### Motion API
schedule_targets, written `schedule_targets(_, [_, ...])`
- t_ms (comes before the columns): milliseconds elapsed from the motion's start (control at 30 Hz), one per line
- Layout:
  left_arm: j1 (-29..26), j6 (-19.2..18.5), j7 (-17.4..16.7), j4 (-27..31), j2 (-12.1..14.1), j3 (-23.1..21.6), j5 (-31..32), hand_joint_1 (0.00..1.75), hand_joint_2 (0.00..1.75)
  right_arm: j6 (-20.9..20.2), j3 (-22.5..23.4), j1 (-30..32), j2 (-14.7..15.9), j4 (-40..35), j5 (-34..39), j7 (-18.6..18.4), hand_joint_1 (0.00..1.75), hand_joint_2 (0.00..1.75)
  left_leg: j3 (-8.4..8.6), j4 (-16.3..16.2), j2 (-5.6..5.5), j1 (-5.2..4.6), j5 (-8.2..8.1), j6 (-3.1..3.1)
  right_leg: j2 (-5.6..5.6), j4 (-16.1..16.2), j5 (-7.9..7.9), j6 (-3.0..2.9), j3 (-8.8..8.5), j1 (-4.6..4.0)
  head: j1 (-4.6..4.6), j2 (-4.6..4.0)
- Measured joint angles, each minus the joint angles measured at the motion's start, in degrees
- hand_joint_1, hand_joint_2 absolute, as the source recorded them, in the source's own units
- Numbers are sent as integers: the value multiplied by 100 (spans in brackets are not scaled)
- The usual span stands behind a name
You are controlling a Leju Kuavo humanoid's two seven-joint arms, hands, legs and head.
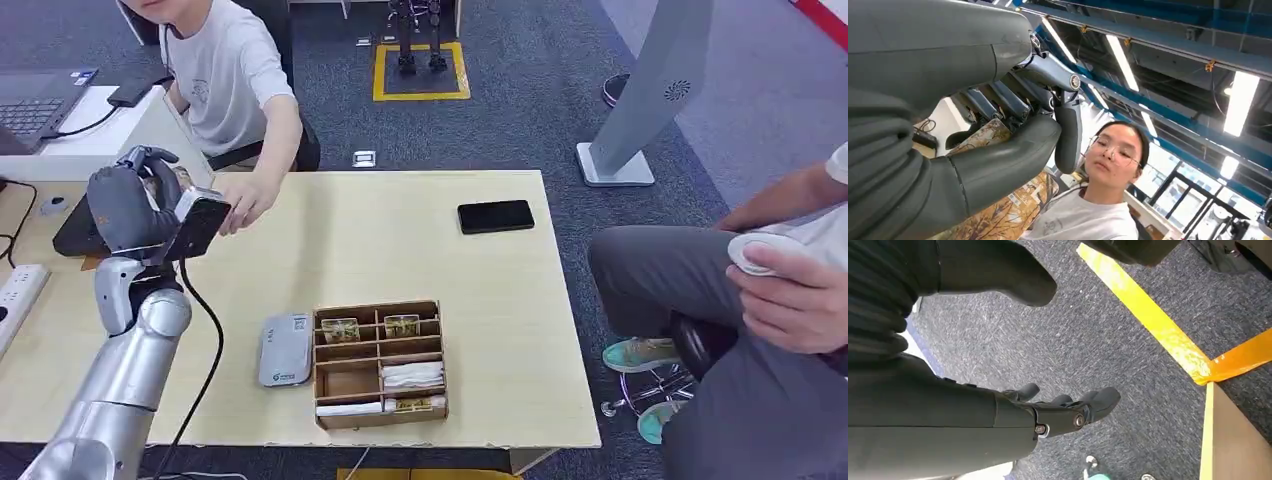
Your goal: Pass the card to the sensor for recognition and then transmit it.
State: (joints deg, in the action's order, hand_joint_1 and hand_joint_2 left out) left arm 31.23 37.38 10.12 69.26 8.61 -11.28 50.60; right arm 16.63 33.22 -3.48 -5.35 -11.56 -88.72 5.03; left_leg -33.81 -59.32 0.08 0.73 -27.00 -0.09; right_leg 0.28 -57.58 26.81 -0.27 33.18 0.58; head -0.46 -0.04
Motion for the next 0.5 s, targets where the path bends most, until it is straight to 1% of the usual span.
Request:
schedule_targets(167, [4, 9, 22, -52, 0, 11, 22, 175, 175, 0, -28, -1, 0, 0, 0, 22, 0, 175, 0, 0, 0, 0, 0, 0, 0, 0, 0, 0, 0, 0, 0, 0])
schedule_targets(200, [3, 11, 22, -55, 0, 11, 26, 169, 175, 0, -31, -1, 0, 0, 0, 33, 0, 175, 0, 0, 0, 1, 0, 0, 0, 0, 0, 0, 0, -1, 0, 0])
schedule_targets(233, [3, 13, 24, -55, -2, 11, 35, 28, 175, 0, -33, -1, 0, 0, 0, 35, 0, 175, 0, 0, 0, 1, 0, 0, 0, 0, 0, 0, 0, -1, 0, 0])
schedule_targets(267, [3, 15, 24, -55, -2, 11, 48, 0, 175, 0, -33, 0, 0, 0, 0, 35, 0, 175, 0, 0, 0, 1, 0, 0, 0, 0, 0, 0, 1, -1, 0, 0])
schedule_targets(500, [3, 83, 33, -57, -2, 17, 85, 0, 175, 0, -37, -1, 2, 0, 0, 35, 0, 175, -1, 0, 0, 1, 0, 0, 0, 0, 0, 0, 1, -1, 0, 0])
